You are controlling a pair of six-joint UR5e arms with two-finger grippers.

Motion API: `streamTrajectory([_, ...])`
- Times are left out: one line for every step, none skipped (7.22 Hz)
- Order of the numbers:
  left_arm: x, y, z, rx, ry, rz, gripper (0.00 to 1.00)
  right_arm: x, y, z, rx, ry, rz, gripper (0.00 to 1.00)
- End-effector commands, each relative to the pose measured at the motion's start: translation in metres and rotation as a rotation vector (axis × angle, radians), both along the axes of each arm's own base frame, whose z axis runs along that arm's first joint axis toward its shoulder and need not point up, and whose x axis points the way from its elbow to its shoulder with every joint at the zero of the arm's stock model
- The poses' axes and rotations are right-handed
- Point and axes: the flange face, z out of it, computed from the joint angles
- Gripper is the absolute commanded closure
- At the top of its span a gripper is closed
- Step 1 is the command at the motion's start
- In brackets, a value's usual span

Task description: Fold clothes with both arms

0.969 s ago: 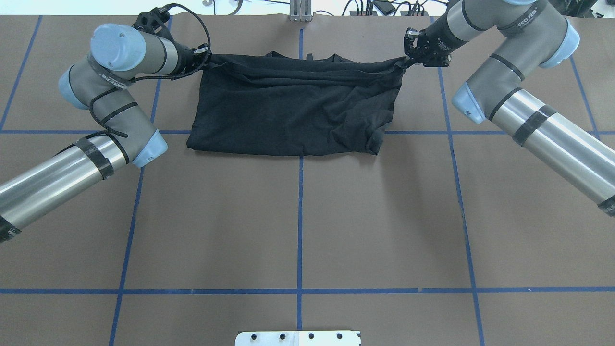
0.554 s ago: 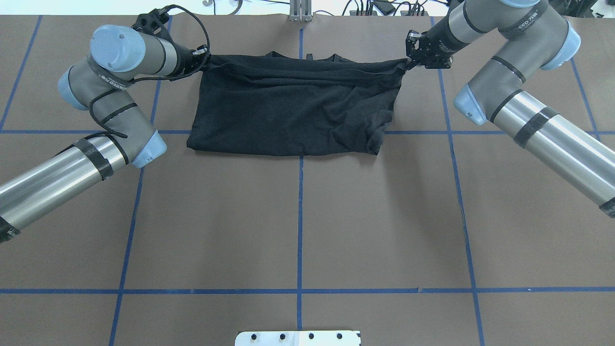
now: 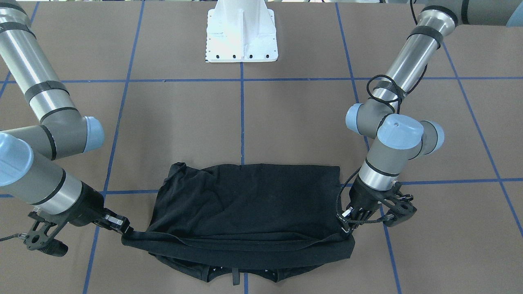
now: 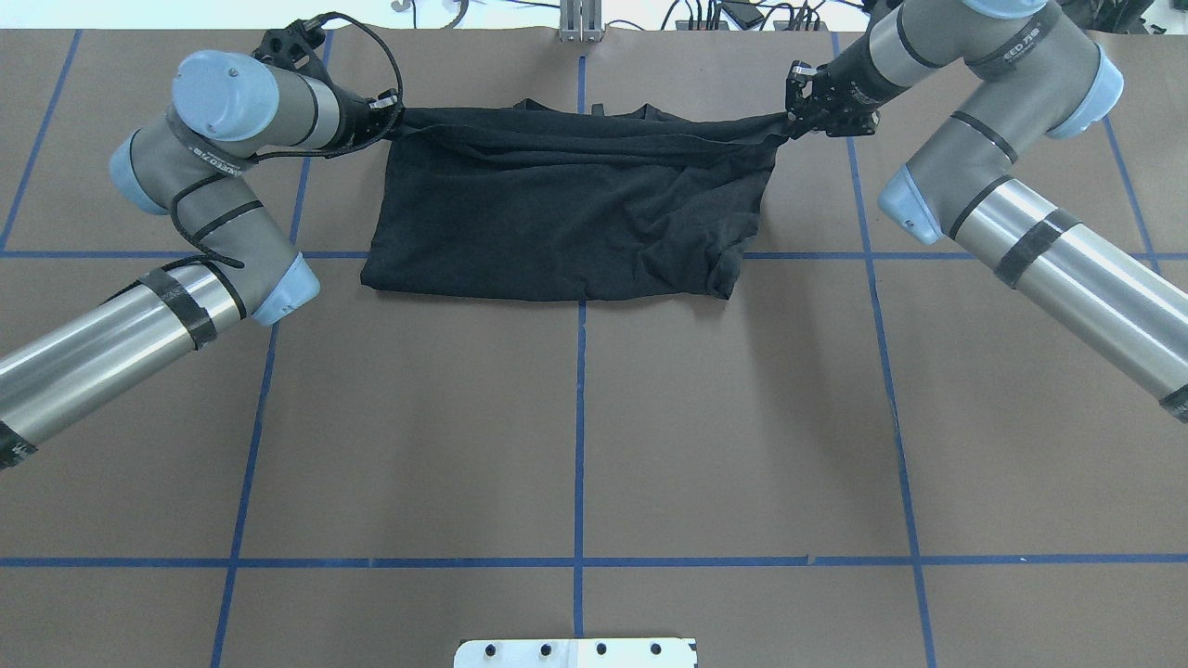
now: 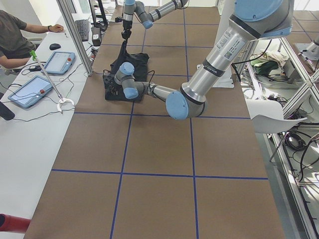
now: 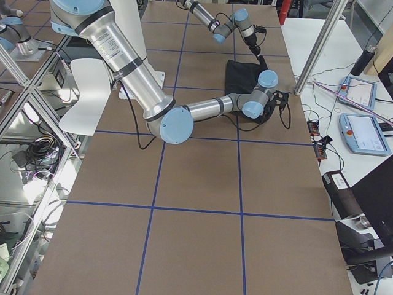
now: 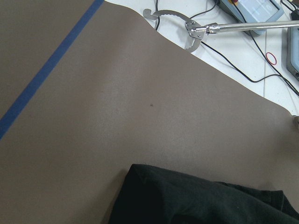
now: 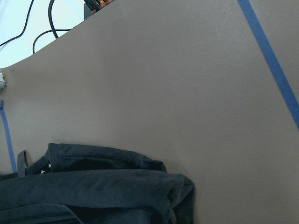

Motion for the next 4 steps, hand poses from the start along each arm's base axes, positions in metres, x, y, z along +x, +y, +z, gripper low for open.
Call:
streamTrajectory([-0.002,0.000,0.008,0.013,-0.023,0.010,1.00,-0.005,0.003,0.006,-0.003,0.012,0.005,0.77])
streamTrajectory([-0.003,-0.001,0.012,0.011,-0.029,0.008,1.00,-0.006,0.002,0.009,-0.009,0.015,0.005,0.78])
streamTrajectory([-0.004,-0.002,0.015,0.017,-0.042,0.014,1.00,-0.009,0.002,0.013,-0.012,0.025,0.009,0.79])
streamTrajectory([-0.005,-0.004,0.018,0.015,-0.048,0.011,1.00,-0.019,0.005,0.017,-0.010,0.039,0.012,0.79])
